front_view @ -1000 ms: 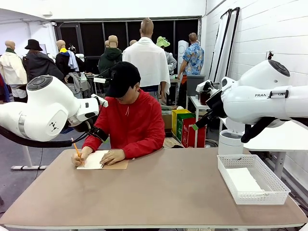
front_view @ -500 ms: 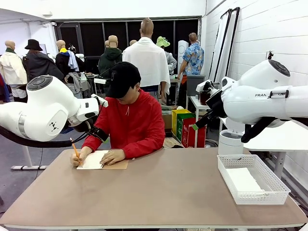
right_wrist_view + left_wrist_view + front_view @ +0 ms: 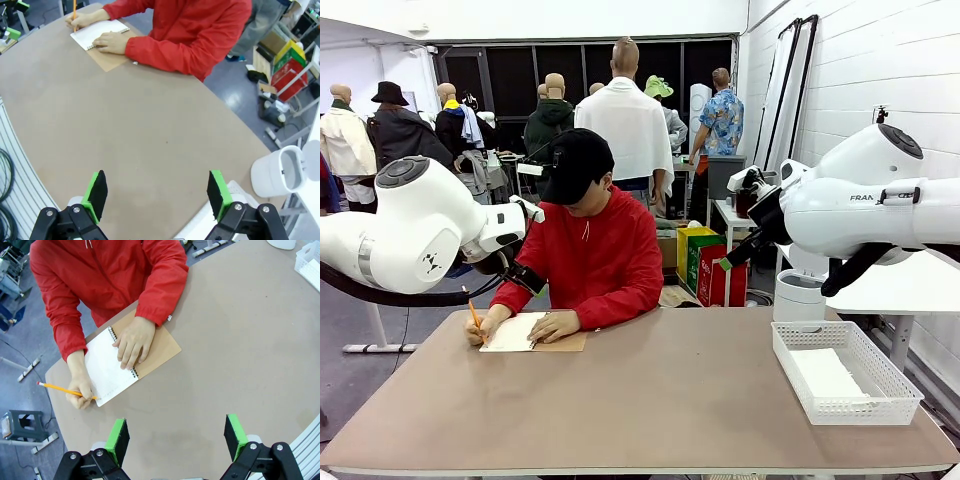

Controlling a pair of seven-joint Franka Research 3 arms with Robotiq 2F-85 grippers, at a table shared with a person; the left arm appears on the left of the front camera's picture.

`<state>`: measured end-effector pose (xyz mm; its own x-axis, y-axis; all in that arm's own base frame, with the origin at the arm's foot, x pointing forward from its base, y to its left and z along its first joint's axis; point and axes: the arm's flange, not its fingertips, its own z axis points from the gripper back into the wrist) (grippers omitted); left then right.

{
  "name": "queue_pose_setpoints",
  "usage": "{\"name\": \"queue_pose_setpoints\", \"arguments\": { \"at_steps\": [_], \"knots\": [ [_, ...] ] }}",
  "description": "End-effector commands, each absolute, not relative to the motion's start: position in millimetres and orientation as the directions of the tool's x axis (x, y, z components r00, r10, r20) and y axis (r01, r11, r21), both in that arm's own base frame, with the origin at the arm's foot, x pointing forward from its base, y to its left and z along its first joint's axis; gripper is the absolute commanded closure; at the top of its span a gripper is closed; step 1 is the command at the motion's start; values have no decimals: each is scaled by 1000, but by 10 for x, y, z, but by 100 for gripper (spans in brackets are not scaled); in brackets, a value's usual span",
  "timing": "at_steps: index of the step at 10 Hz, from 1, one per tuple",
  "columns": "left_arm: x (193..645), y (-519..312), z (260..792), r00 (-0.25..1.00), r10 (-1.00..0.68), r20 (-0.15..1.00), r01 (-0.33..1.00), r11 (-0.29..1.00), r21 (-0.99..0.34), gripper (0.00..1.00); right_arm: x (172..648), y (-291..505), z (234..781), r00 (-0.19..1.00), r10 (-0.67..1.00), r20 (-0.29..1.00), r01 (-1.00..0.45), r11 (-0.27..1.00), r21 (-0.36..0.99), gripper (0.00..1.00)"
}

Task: Sort the paper based on its condition.
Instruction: If a person hands you a paper, place it in the Organizing basket , and if it's crumpled, put it in the Trash can.

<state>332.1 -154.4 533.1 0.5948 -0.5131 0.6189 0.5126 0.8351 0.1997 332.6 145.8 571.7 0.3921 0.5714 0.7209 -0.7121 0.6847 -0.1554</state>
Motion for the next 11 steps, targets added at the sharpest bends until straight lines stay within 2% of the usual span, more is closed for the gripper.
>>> {"name": "queue_pose_setpoints", "arguments": {
  "at_steps": [1,11],
  "knots": [
    [3318,-1546,5332,595,-514,617,512,835,202,0,3332,1455,5710,396,572,718,-707,689,-158,0],
    [3318,-1546,5332,595,-514,617,512,835,202,0,3332,1455,5710,396,572,718,-707,689,-158,0]
  ]
}}
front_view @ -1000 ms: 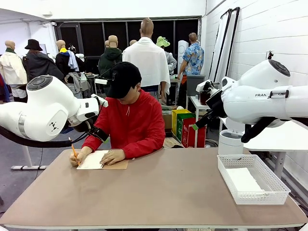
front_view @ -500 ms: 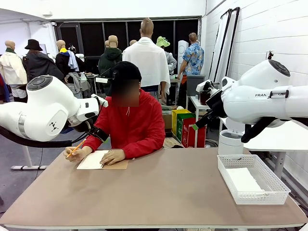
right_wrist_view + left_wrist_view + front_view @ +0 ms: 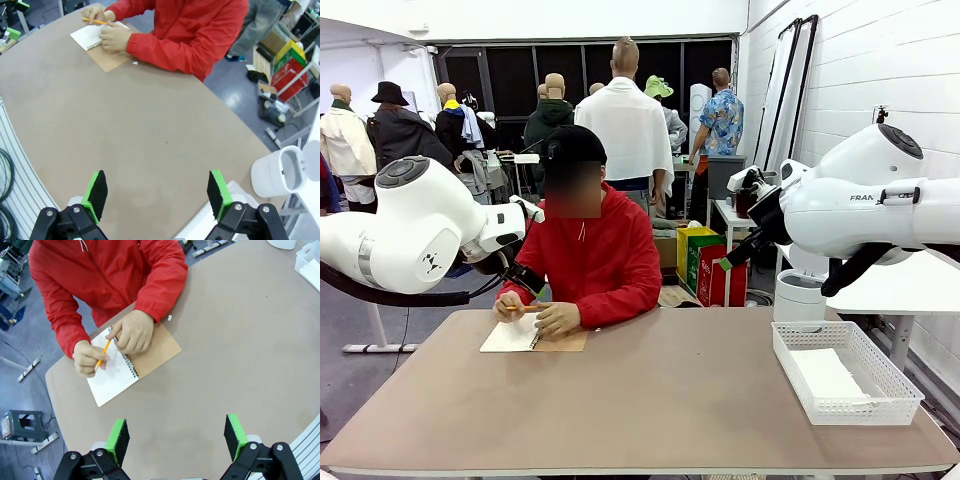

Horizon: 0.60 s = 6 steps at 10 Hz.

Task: Sort the paper based on its condition.
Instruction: If a person hands you a paper, place it in the Organizing basket , and if it's crumpled, put it in the Trash can.

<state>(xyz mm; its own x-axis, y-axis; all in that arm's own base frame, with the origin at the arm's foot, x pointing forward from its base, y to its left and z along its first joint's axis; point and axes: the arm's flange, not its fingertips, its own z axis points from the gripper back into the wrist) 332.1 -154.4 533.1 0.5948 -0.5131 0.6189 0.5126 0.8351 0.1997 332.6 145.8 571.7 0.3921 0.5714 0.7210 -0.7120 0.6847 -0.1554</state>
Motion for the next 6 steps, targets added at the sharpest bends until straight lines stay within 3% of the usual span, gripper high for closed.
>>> {"name": "queue_pose_setpoints", "arguments": {
  "at_steps": [1,6],
  "knots": [
    [3318,-1546,5332,595,-514,617,512,835,202,0,3332,1455,5710,396,572,718,-707,689,-158,0],
    [3318,-1546,5332,595,-514,617,512,835,202,0,3332,1455,5710,396,572,718,-707,689,-158,0]
  ]
}}
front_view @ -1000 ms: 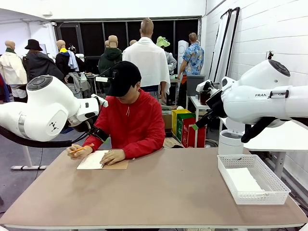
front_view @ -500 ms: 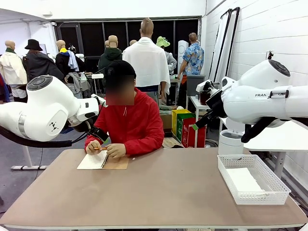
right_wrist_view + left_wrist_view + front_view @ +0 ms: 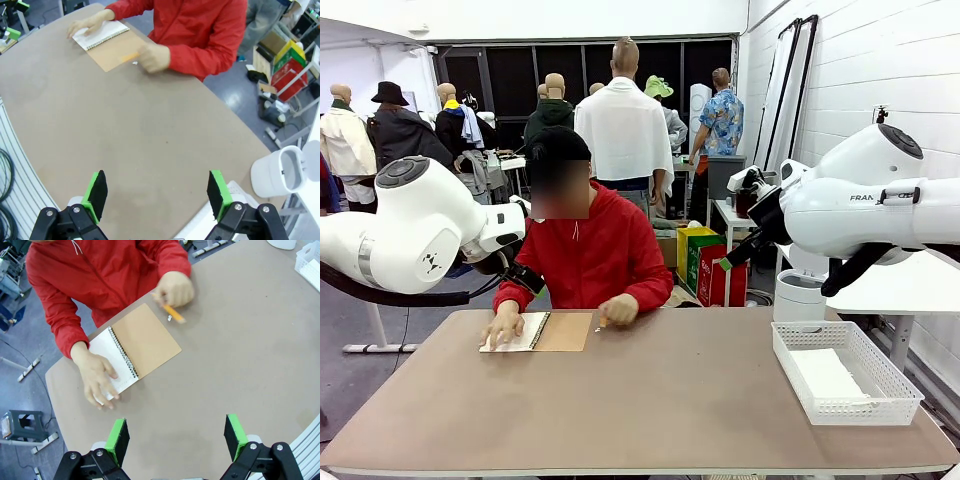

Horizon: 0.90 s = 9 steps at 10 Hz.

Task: Sort the paper based on its condition.
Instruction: If a person hands you a paper, place it in the Organizing basket , and if it's crumpled, put it in the Trash can.

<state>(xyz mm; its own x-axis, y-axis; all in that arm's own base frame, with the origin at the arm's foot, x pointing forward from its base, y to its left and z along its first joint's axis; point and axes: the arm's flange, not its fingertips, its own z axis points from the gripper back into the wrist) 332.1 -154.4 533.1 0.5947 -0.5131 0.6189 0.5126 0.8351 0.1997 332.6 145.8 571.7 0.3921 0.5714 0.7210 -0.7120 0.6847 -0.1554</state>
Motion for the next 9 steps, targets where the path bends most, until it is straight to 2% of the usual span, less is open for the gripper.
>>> {"name": "queue_pose_setpoints", "arguments": {
  "at_steps": [1,9],
  "knots": [
    [3318,-1546,5332,595,-514,617,512,835,202,0,3332,1455,5710,396,572,718,-707,689,-158,0],
    [3318,-1546,5332,595,-514,617,512,835,202,0,3332,1455,5710,396,572,718,-707,689,-158,0]
  ]
}}
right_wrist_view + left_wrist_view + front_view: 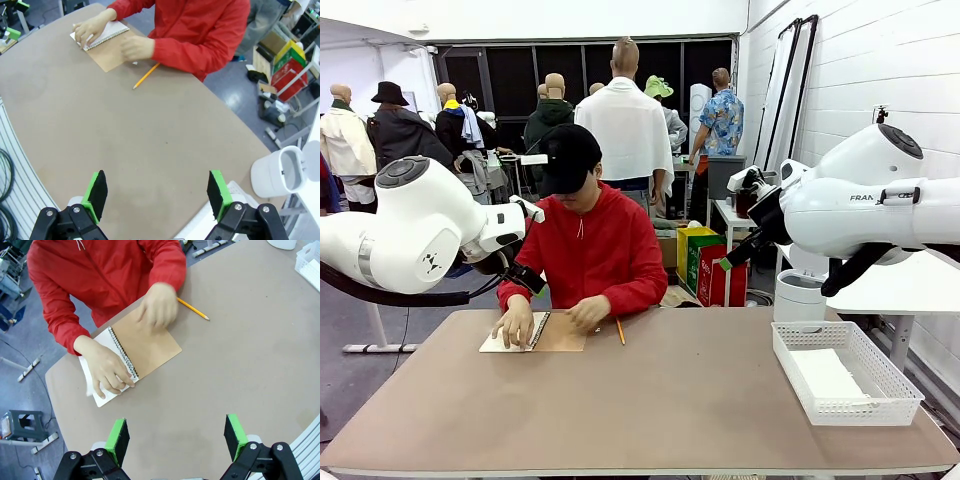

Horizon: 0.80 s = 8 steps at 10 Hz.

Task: Sort the paper based on its condition.
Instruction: If a person hands you a paper, place it in the Organizing basket , and if it's crumpled, put it in the Trash can.

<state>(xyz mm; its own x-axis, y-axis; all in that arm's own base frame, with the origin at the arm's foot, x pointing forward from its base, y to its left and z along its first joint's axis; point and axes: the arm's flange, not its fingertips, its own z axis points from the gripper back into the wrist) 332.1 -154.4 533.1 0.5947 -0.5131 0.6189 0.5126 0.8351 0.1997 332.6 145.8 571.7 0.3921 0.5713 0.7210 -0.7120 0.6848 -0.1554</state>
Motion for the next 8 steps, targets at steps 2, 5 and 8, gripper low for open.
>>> {"name": "queue_pose_setpoints", "arguments": {
  "at_steps": [2,5,8],
  "knots": [
    [3318,-1546,5332,595,-514,617,512,835,202,0,3332,1455,5710,396,572,718,-707,689,-158,0],
    [3318,-1546,5332,595,-514,617,512,835,202,0,3332,1455,5710,396,572,718,-707,689,-158,0],
    [3318,-1546,5332,595,-514,617,512,835,202,0,3332,1455,5710,396,572,718,-707,689,-158,0]
  ]
}}
